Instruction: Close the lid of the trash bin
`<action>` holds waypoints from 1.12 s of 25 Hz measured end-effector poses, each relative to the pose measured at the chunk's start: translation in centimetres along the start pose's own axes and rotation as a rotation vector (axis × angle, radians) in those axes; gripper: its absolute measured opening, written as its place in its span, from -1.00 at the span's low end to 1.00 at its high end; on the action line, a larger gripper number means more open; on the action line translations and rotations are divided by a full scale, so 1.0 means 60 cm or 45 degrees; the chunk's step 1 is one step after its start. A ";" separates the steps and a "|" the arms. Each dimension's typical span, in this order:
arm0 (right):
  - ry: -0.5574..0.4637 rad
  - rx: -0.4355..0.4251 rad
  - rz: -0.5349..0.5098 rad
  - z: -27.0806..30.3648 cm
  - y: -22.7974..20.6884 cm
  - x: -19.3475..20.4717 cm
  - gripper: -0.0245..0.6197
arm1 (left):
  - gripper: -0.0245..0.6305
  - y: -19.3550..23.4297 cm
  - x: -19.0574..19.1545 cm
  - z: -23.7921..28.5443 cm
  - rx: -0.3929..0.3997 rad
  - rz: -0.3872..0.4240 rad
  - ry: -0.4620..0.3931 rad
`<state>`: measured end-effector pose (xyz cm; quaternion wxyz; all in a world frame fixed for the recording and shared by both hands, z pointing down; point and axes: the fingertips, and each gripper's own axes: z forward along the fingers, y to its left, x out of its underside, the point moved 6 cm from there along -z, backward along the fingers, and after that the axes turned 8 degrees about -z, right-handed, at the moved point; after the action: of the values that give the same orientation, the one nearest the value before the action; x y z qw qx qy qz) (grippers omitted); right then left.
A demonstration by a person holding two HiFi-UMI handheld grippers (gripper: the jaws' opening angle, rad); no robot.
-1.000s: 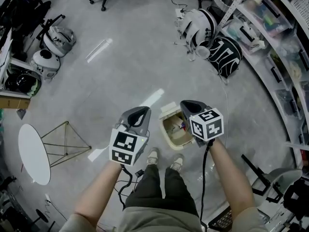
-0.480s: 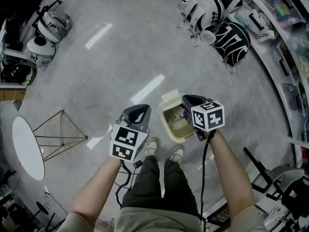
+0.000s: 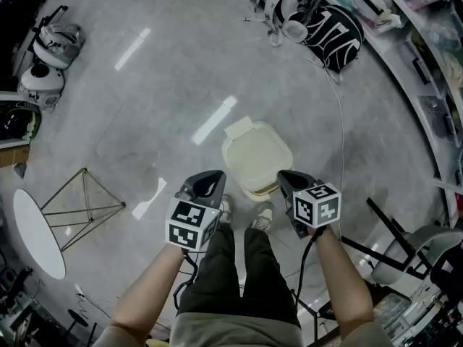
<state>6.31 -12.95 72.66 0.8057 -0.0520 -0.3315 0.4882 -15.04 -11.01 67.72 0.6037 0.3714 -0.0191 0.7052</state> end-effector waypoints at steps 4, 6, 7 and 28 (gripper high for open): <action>0.085 0.032 0.092 0.039 -0.038 0.100 -0.91 | -0.92 -0.014 0.061 0.055 0.042 0.046 0.091; 0.108 0.020 0.115 0.070 -0.055 0.145 -0.91 | -0.92 -0.015 0.089 0.078 0.045 0.058 0.125; 0.119 0.017 0.132 0.087 -0.064 0.165 -0.91 | -0.92 -0.012 0.104 0.091 0.040 0.063 0.141; -0.004 0.072 -0.002 0.010 -0.055 0.105 -0.91 | -0.92 -0.074 0.068 0.083 0.005 0.173 0.160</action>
<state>10.35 -9.64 77.50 0.8067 -0.0282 -0.3186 0.4969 -8.68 -8.77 71.66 0.5537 0.3256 -0.0048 0.7664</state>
